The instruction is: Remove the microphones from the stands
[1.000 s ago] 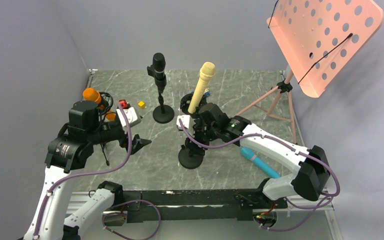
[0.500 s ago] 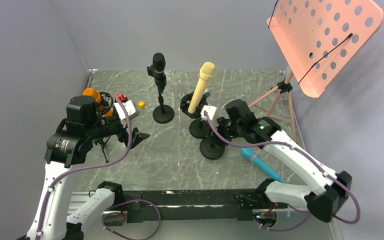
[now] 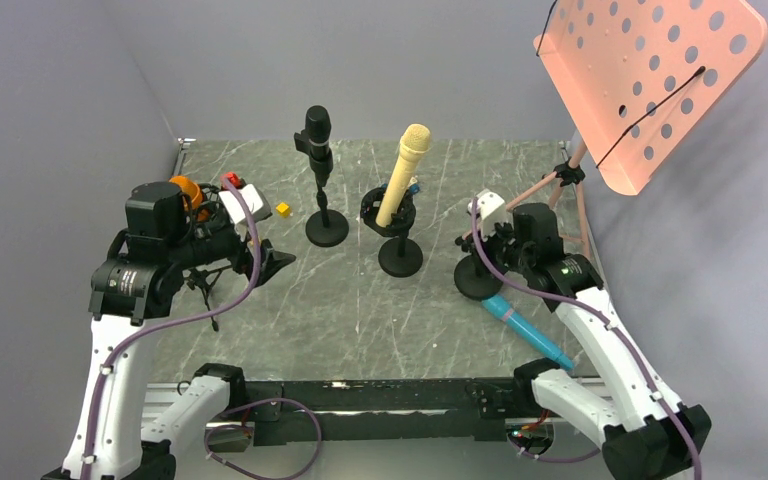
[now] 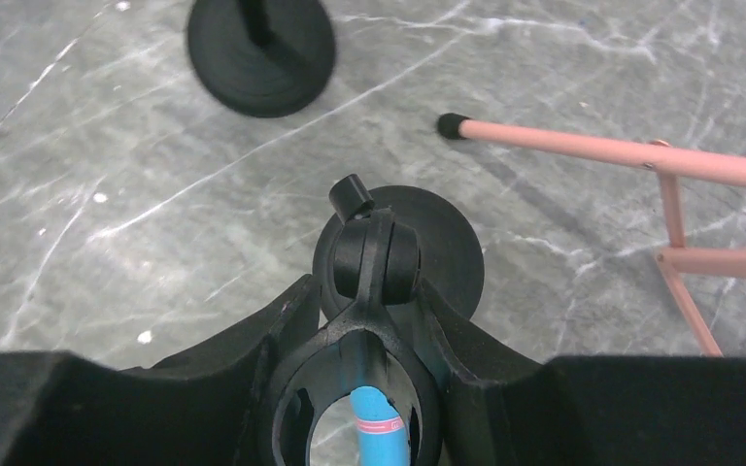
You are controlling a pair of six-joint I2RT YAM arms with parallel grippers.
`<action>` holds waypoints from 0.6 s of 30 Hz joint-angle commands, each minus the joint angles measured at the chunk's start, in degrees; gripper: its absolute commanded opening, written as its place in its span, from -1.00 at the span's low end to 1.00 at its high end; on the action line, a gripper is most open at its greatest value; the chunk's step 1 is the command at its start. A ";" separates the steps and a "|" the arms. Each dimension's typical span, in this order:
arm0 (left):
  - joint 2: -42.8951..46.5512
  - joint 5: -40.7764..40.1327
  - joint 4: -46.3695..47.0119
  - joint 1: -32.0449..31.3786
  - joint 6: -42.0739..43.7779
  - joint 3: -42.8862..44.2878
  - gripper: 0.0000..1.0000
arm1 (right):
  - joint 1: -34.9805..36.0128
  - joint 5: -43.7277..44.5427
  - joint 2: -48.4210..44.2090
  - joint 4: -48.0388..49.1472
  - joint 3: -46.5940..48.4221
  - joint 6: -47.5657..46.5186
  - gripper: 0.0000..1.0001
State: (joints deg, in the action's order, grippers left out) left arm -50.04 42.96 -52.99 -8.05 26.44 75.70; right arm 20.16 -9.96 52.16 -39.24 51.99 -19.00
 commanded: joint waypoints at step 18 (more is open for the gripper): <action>3.02 5.00 3.19 2.05 -4.68 -3.74 0.99 | -11.55 -5.85 4.95 23.09 -5.42 9.42 -0.57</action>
State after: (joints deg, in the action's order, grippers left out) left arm -47.53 45.47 -52.53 -6.66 23.53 72.51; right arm 9.15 -14.15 56.58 -24.27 47.42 -10.76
